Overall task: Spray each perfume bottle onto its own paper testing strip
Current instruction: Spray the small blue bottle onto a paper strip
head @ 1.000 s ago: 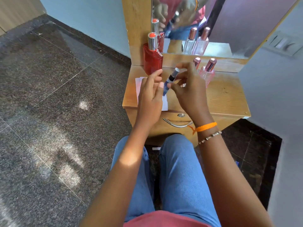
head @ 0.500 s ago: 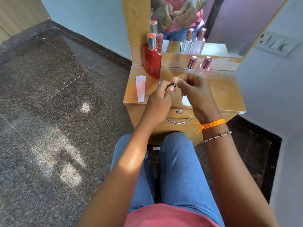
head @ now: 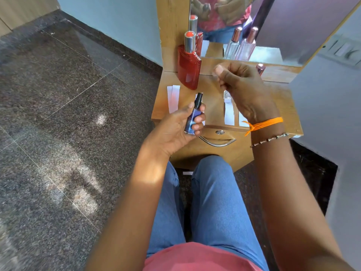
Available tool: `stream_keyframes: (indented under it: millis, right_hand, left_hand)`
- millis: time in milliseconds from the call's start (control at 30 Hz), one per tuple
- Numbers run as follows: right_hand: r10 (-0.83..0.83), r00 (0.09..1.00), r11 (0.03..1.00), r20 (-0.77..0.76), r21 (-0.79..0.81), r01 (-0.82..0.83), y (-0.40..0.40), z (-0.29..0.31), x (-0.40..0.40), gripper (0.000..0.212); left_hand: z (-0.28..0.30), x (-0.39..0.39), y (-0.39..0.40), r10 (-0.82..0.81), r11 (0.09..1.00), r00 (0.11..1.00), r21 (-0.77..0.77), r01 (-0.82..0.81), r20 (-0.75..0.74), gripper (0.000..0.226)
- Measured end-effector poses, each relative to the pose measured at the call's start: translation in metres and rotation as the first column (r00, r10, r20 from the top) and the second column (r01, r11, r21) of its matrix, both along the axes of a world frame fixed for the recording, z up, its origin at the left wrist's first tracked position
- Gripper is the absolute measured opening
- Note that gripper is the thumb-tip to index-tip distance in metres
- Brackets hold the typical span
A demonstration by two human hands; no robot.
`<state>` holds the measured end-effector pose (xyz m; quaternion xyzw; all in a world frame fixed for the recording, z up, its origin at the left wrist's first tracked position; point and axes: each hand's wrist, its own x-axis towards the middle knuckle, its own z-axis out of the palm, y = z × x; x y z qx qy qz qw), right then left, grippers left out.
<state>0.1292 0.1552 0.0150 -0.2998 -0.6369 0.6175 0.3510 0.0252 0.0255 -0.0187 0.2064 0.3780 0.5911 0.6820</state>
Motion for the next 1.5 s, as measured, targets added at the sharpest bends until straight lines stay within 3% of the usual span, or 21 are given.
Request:
stream_keyframes:
  millis: [67,133,233,333,533,600,700,767,867,900,1000,1067,1167,1233,1333,1500]
  right_hand:
    - [-0.02,0.983,0.991,0.18,0.137,-0.005,0.003,-0.005,-0.007,0.009]
    - [-0.188,0.896,0.927,0.402,0.375,0.026,0.005,-0.018,-0.018,0.01]
    - [-0.445,0.757,0.783,0.478,0.618,0.07,0.006,-0.039,-0.032,0.016]
    - [-0.536,0.676,0.699,0.506,0.714,0.019,0.004,-0.049,-0.043,0.023]
    - [-0.551,0.574,0.69,0.606,0.717,-0.094,0.003,-0.061,-0.044,0.03]
    - [-0.559,0.611,0.662,0.56,0.745,-0.078,-0.001,-0.061,-0.041,0.034]
    - [-0.552,0.751,0.621,0.361,0.78,0.082,-0.016,-0.053,-0.026,0.039]
    - [-0.468,0.841,0.693,0.271,0.703,0.159,-0.029,-0.048,-0.01,0.031]
    - [-0.202,0.944,0.926,0.26,0.363,0.099,-0.046,-0.047,0.008,0.021]
    - [-0.142,0.957,0.958,0.252,0.279,0.069,-0.048,-0.049,0.011,0.021]
    - [-0.137,0.959,0.965,0.249,0.251,0.073,-0.047,-0.051,0.017,0.03]
    - [-0.175,0.954,0.962,0.245,0.249,0.112,-0.045,-0.053,0.021,0.029]
    - [-0.189,0.949,0.961,0.252,0.246,0.127,-0.045,-0.055,0.026,0.028]
    - [-0.179,0.952,0.962,0.248,0.247,0.117,-0.045,-0.056,0.028,0.03]
    - [-0.163,0.958,0.964,0.236,0.243,0.105,-0.045,-0.053,0.029,0.031]
    - [-0.14,0.964,0.976,0.225,0.192,0.097,-0.044,-0.051,0.031,0.022]
  left_hand:
    - [-0.004,-0.001,0.004,0.124,0.992,0.983,-0.014,-0.127,-0.137,0.028]
    - [-0.005,-0.002,0.009,0.217,0.973,0.922,-0.003,-0.23,-0.321,0.024]
    - [-0.005,-0.004,0.011,0.279,0.956,0.849,0.049,-0.289,-0.448,0.021]
    - [-0.006,-0.004,0.01,0.343,0.934,0.809,0.083,-0.347,-0.477,0.02]
    - [-0.012,0.0,0.015,0.388,0.914,0.719,0.142,-0.379,-0.576,0.024]
    - [-0.013,0.001,0.017,0.393,0.91,0.707,0.138,-0.391,-0.588,0.024]
    - [-0.013,0.001,0.02,0.408,0.899,0.687,0.136,-0.415,-0.602,0.024]
    - [-0.01,0.001,0.024,0.411,0.9,0.672,0.155,-0.408,-0.616,0.023]
    - [-0.003,0.001,0.03,0.389,0.916,0.668,0.185,-0.357,-0.634,0.024]
    - [-0.002,0.001,0.032,0.365,0.927,0.678,0.184,-0.326,-0.638,0.024]
    - [-0.001,0.0,0.037,0.298,0.953,0.657,0.176,-0.247,-0.693,0.026]
    - [-0.004,-0.002,0.044,0.282,0.949,0.488,0.164,-0.27,-0.826,0.028]
    - [-0.012,-0.007,0.054,0.157,0.917,-0.011,0.15,-0.369,-0.988,0.034]
    - [-0.016,-0.005,0.058,-0.012,0.922,-0.186,0.061,-0.383,-0.982,0.038]
    - [-0.025,0.0,0.064,-0.121,0.931,-0.24,-0.027,-0.364,-0.963,0.041]
    - [-0.028,0.003,0.067,-0.085,0.925,-0.22,0.005,-0.38,-0.972,0.033]
